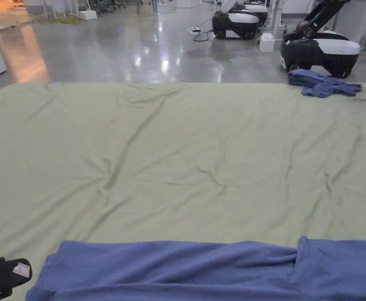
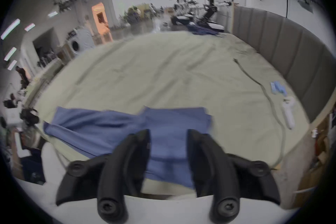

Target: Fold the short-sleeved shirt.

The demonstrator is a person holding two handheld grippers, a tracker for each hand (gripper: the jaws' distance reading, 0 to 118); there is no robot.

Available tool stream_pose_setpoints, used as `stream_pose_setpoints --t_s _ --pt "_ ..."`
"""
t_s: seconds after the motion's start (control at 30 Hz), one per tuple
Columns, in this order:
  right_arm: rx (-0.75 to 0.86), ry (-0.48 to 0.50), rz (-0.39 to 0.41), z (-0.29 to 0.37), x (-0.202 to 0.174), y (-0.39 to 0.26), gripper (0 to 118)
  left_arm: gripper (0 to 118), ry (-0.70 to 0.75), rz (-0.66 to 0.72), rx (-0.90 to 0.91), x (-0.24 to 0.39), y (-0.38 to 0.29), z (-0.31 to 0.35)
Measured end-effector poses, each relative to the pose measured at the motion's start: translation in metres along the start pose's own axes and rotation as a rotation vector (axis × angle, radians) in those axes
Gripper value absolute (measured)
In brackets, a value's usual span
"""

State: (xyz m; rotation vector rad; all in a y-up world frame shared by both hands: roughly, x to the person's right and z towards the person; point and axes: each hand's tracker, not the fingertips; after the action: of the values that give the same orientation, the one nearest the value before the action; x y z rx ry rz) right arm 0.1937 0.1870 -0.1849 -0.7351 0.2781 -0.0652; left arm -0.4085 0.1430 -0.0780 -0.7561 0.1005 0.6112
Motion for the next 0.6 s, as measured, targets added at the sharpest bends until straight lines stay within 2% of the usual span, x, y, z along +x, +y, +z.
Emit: stream_pose_setpoints --t_s 0.03,0.07,0.1,0.2,0.27,0.33,0.37,0.4,0.43,0.47,0.5,0.6 --pt "0.001 0.062 -0.012 -0.004 -0.009 -0.001 24 66 -0.017 0.003 0.0 -0.002 -0.001 0.0" --pt "0.002 0.123 -0.022 -0.009 -0.025 -0.005 15 34 -0.026 0.015 -0.005 -0.006 -0.004 0.0" --pt "0.001 0.149 -0.023 -0.013 -0.042 -0.009 11 4 -0.032 0.042 -0.013 -0.01 -0.005 -0.002" --pt "-0.033 0.26 0.019 -0.034 -0.08 -0.022 9 3 -0.048 0.048 -0.023 -0.018 -0.002 -0.005" --pt "-0.083 0.338 0.016 -0.049 -0.102 -0.027 9 3 -0.05 0.042 -0.015 -0.023 0.004 -0.007" --pt "-0.115 0.363 0.017 -0.063 -0.117 -0.031 9 4 -0.12 0.092 -0.031 -0.029 0.01 -0.013" --pt "-0.133 0.369 0.03 -0.069 -0.123 -0.032 9 7 -0.162 0.115 -0.048 -0.033 0.012 -0.018" --pt "-0.146 0.372 0.05 -0.073 -0.128 -0.033 9 35 -0.19 0.125 -0.083 -0.036 0.014 -0.022" --pt "-0.151 0.366 0.06 -0.077 -0.132 -0.034 9 69 -0.213 0.131 -0.12 -0.037 0.015 -0.028" --pt "-0.164 0.365 0.084 -0.08 -0.135 -0.035 9 96 -0.227 0.125 -0.17 -0.039 0.015 -0.036" --pt "-0.17 0.366 0.101 -0.083 -0.137 -0.036 9 99 -0.235 0.119 -0.195 -0.04 0.015 -0.043" --pt "-0.19 0.367 0.116 -0.087 -0.144 -0.038 9 99 -0.202 0.137 -0.255 -0.046 0.016 -0.065"
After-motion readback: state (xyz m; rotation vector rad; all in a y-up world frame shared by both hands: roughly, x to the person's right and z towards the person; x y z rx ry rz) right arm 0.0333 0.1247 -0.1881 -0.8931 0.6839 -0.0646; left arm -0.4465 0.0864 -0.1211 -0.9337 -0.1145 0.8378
